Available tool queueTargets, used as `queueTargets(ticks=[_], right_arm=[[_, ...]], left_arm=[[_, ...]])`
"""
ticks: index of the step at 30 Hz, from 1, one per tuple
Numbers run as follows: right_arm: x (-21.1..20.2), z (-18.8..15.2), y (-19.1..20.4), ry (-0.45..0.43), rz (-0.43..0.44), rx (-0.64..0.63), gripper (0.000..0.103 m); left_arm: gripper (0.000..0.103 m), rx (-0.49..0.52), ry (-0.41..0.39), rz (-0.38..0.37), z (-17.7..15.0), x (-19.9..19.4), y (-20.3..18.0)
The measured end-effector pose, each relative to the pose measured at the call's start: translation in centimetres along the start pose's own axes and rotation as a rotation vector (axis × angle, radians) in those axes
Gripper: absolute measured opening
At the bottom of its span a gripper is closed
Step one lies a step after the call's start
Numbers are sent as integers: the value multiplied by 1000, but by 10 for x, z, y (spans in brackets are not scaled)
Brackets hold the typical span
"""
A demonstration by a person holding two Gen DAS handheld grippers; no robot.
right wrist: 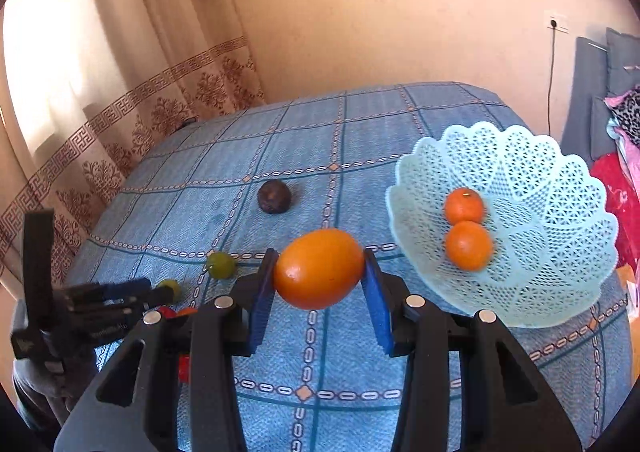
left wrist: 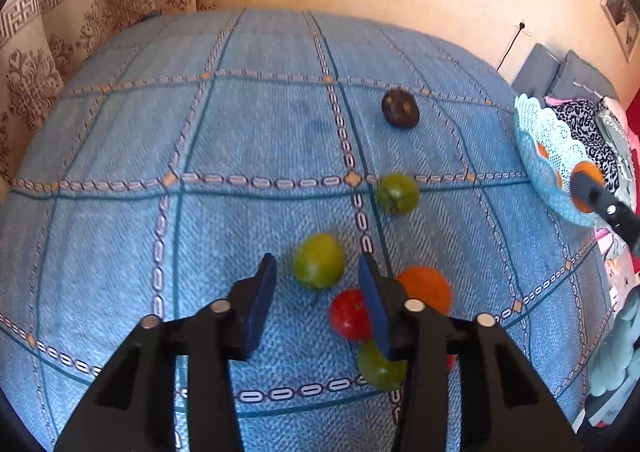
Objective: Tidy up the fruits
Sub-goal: 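Carry the tangerine with the right gripper over the basket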
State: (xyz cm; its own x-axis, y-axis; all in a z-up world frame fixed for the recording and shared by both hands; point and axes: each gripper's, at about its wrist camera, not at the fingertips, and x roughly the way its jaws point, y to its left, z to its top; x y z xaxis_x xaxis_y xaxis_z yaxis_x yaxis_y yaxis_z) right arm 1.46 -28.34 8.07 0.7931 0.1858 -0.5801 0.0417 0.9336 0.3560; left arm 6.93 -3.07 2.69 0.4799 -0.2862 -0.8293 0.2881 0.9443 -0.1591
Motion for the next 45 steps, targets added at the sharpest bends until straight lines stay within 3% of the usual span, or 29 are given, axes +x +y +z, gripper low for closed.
queueTargets(ticks=[9,12,14,22,29,45], right_arm=[[-12,-3,-13,-26,-21,29,43],[-15,-4,-17,-35,-28,38,43],[-17,-5,-19,-42,-34,45,43],[-29,-5,-35,-74,-62,88,43],[-39,-5,-61,-100,-103,145,43],[-47,-6,-121,-105,-194,218,44]], left_arm=[[39,-35,30,-47,5,10,5],[28,-63,39,-56,9,11,13],[28,-77,41,-72,9,9,18],[28,-56,-32,3,9,-15,16],[28,56,-146,71,19,-43,-27],[28,243,-215,-19,42,-48,-141]])
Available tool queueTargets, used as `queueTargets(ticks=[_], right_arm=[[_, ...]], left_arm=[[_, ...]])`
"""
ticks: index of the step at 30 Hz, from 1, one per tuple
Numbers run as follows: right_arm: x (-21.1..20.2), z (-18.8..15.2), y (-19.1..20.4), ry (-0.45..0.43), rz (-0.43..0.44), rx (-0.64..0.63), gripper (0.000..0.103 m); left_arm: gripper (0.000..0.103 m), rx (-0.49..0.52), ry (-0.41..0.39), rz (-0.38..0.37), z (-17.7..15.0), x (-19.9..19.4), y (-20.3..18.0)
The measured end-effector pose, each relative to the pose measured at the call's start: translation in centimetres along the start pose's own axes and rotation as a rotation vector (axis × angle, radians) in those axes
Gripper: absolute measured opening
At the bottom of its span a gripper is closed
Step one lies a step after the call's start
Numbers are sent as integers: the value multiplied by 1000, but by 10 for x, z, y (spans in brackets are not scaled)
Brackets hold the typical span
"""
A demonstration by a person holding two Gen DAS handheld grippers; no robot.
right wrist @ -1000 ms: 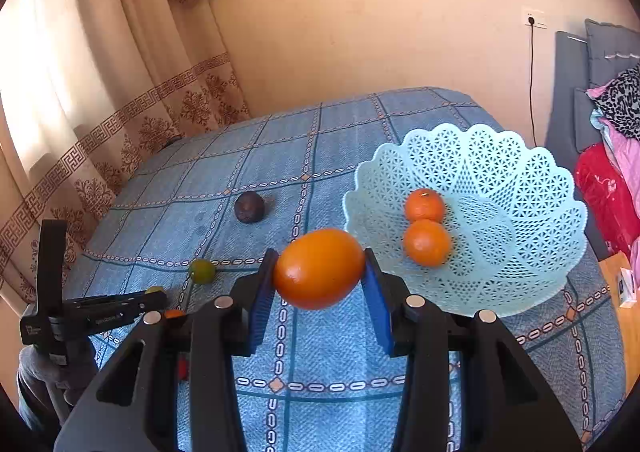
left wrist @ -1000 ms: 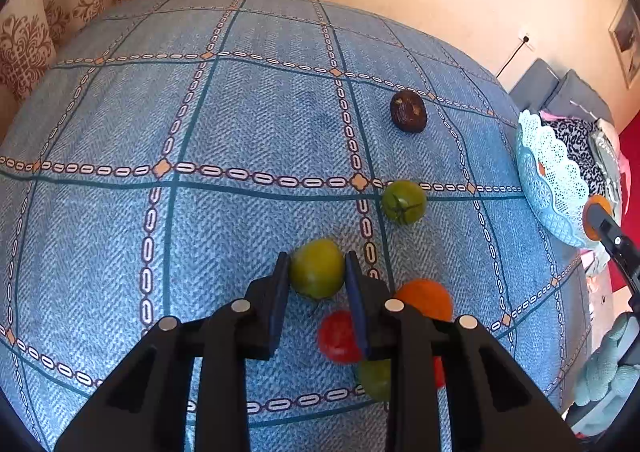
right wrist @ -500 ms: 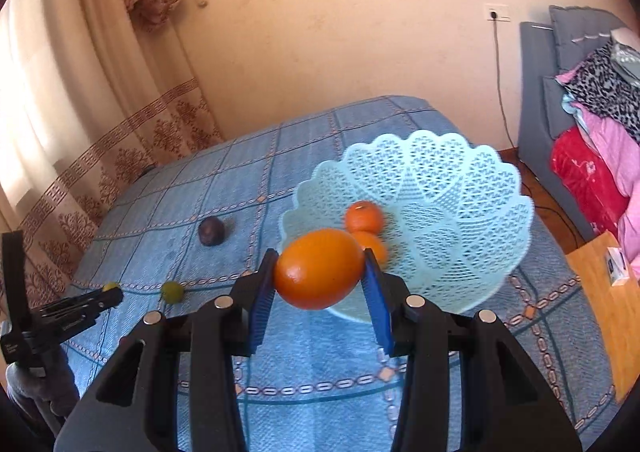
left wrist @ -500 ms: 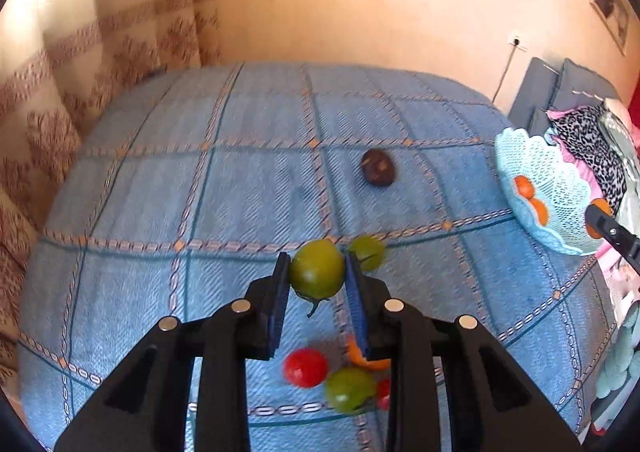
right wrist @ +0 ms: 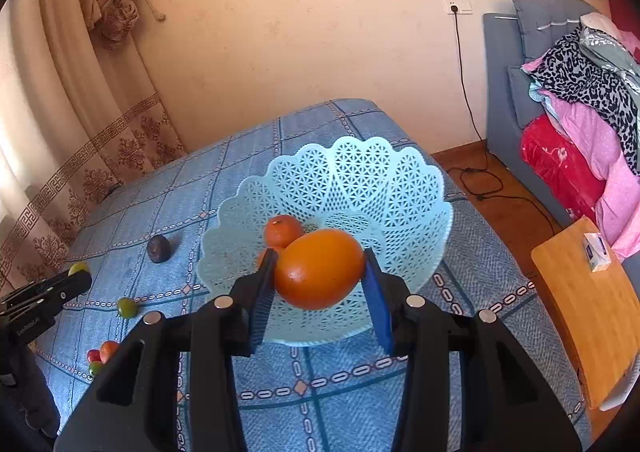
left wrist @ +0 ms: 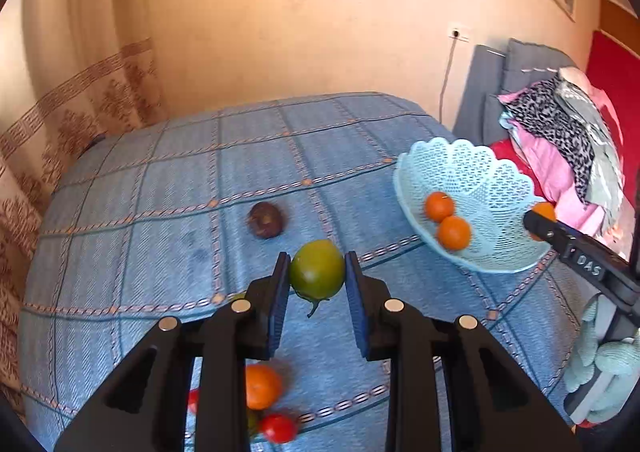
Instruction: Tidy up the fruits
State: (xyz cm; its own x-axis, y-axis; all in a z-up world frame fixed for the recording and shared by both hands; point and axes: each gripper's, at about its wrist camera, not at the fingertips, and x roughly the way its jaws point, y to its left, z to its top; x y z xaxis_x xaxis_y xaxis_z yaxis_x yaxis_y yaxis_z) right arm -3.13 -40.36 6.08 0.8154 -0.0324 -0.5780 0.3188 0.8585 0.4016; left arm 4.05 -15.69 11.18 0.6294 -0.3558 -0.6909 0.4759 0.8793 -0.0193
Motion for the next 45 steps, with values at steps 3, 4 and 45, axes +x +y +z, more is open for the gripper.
queueTargets(ticks=[3,4,45], right_arm=[[3,0,-6,9,-1,14,44],[4,0,-8,15,1,20,44],[-26,13,-54,-96,-17,156,58]], left_arm=[[28,26,-3,-18,5,3,-14],[28,34,-3,-23,7,4,-19],[88,136,87,-186,27,73,-133]])
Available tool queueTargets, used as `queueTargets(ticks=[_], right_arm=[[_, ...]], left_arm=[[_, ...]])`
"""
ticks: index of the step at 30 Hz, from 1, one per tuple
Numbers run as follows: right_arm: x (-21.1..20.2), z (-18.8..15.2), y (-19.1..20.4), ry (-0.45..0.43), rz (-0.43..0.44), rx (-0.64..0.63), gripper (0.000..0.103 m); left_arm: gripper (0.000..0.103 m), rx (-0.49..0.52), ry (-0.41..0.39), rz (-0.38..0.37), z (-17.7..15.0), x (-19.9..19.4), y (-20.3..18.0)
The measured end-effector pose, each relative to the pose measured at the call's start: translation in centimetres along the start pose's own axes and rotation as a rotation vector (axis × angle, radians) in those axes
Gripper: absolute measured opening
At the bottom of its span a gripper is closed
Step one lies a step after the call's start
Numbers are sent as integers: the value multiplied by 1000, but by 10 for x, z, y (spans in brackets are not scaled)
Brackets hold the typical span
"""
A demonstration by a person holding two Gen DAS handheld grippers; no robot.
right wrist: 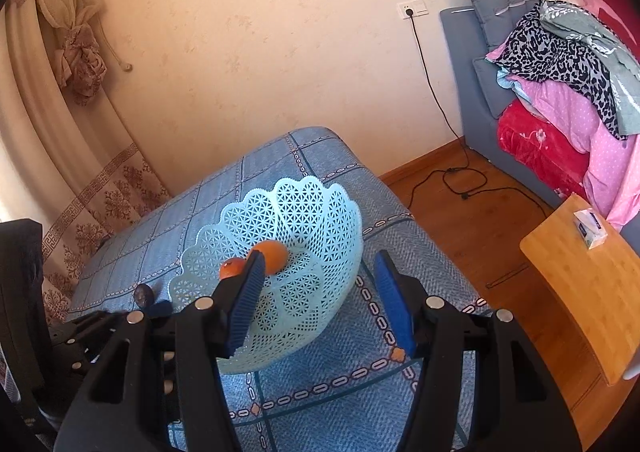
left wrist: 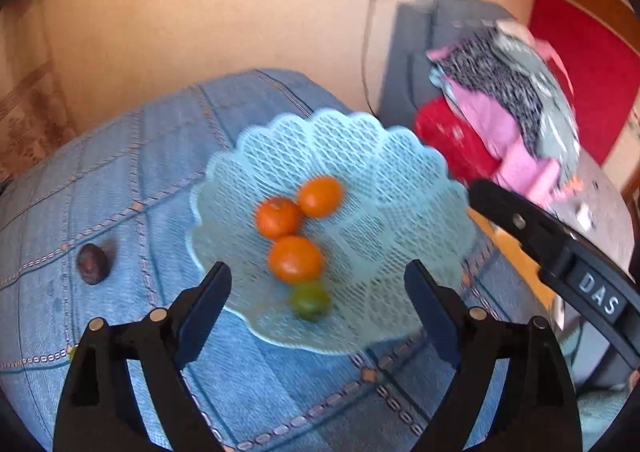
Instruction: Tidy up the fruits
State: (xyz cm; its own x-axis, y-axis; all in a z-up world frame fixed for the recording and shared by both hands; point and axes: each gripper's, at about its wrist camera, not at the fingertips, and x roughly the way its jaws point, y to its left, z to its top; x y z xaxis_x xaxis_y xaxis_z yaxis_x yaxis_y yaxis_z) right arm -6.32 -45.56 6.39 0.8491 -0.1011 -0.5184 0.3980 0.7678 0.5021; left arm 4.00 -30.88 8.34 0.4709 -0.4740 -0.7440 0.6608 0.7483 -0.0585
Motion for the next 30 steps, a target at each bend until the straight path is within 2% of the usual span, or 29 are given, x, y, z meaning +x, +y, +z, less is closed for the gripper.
queueTargets(ticks=[12,14,20,23,30], right_arm=[[-4,0,6,-10,8,-13,59],[-5,-1,8,-12,12,-17,63],[-10,-2,18,-17,31,-39,64],[-13,-4,22,-26,38,-48,71],[-16,-7,35,-22,64,-76,71]], left_arm=[[88,-63,-35,43,3,-23,26],[88,-67,-39,50,3,-27,28],[91,-72,-62,77,3,-41,35],[92,-74,-72,91,1,-48,41],[93,-108,-90,135,-9,-67,61]])
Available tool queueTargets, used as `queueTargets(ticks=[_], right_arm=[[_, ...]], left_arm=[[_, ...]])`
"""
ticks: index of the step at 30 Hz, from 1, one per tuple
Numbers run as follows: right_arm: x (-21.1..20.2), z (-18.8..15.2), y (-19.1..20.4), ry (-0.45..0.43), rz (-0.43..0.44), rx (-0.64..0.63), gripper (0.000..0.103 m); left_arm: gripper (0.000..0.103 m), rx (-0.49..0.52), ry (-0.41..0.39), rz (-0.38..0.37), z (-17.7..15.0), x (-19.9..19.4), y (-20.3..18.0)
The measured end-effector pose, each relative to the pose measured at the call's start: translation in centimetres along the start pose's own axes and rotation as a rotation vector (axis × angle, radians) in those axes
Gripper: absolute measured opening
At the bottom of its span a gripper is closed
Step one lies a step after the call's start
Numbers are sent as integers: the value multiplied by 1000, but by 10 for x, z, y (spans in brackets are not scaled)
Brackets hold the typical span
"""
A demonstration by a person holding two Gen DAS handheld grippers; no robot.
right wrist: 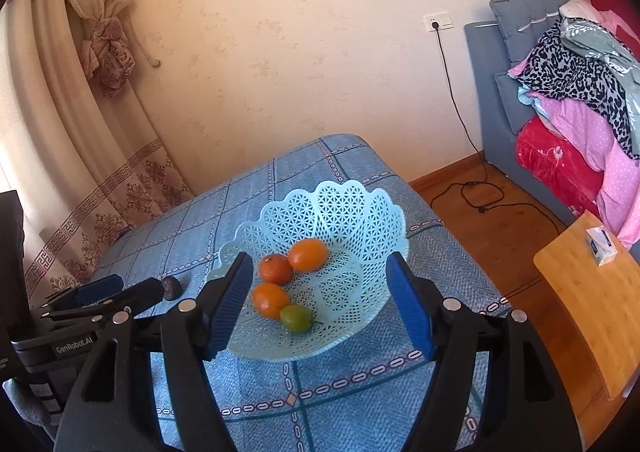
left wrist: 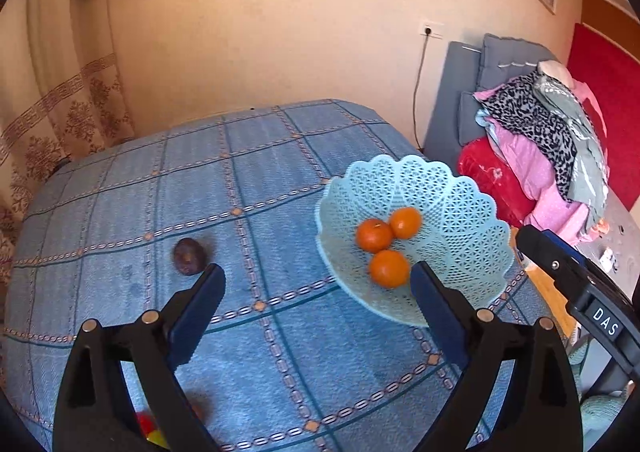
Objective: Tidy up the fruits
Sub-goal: 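Move the right gripper back toward the red tomatoes on the bed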
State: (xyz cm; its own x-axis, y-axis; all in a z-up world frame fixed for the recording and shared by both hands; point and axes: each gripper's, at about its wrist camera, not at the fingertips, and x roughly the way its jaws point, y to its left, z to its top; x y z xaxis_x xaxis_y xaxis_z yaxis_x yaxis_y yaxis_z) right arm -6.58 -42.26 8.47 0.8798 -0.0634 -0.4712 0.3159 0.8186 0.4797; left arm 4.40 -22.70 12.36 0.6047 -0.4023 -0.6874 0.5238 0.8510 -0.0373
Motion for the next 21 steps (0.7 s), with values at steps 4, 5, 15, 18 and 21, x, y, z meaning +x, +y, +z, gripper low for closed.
queueTargets(ticks=[4,5,15,18,21], right_arm=[[0,-4,10,12,25,-21,71],[0,-6,15,19,34,-31,71],[5,-28,55,76,116,-127,77],[8,-37,68,99,138,-158,77],[11,-46,80,123,161,-184,77]], left_arm=[[93,-18,-9,38,-6,-11,18],[93,-24,-10,44,-7,-13,22],[93,-72,-2,146,-28,-37,72],[93,-88,5,179,-36,-43,87],[93,-114,17,206,-47,-46,105]])
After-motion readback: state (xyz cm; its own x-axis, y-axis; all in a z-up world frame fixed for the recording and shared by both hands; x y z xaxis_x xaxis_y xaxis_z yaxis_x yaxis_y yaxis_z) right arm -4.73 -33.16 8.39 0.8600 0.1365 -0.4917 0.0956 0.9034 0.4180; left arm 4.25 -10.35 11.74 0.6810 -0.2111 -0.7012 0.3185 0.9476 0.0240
